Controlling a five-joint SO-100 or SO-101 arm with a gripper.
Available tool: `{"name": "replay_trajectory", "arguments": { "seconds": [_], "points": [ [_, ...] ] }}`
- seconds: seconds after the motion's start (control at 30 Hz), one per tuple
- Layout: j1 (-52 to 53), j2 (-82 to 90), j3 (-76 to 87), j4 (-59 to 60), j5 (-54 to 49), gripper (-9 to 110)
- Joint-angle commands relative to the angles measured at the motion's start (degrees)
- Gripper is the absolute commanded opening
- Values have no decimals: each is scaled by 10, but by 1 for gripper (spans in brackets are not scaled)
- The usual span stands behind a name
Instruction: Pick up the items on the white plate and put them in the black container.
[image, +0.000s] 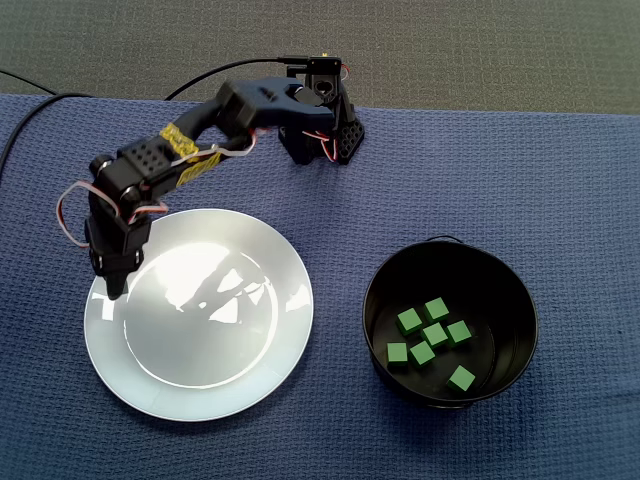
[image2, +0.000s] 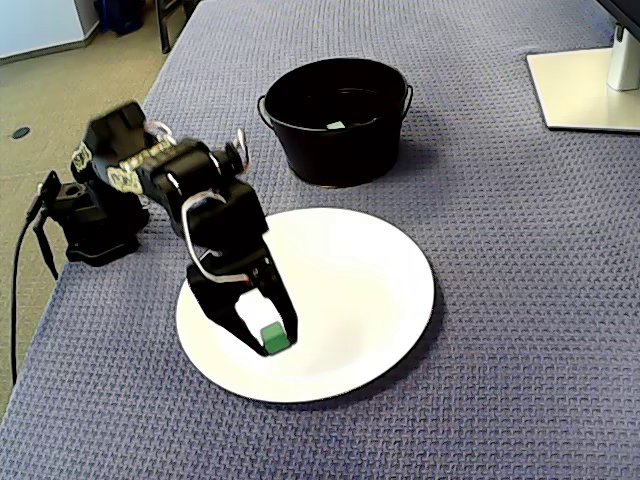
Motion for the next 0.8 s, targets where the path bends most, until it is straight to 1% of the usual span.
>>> {"name": "replay_trajectory", "arguments": {
  "seconds": [0.0, 0.1, 0.2, 0.4, 0.5, 0.57, 0.63, 0.77],
  "points": [
    [1, 229, 208, -124, -25, 0],
    [-29, 351, 304, -167, -24, 0],
    [-82, 455, 359, -173, -21, 0],
    [-221, 603, 388, -174, -32, 0],
    [-296, 652, 399, -201, -37, 0],
    [-352, 690, 431, -236, -57, 0],
    [-407, 738, 491, -273, -117, 0],
    [-497, 812, 637, -441, -178, 0]
  ]
}}
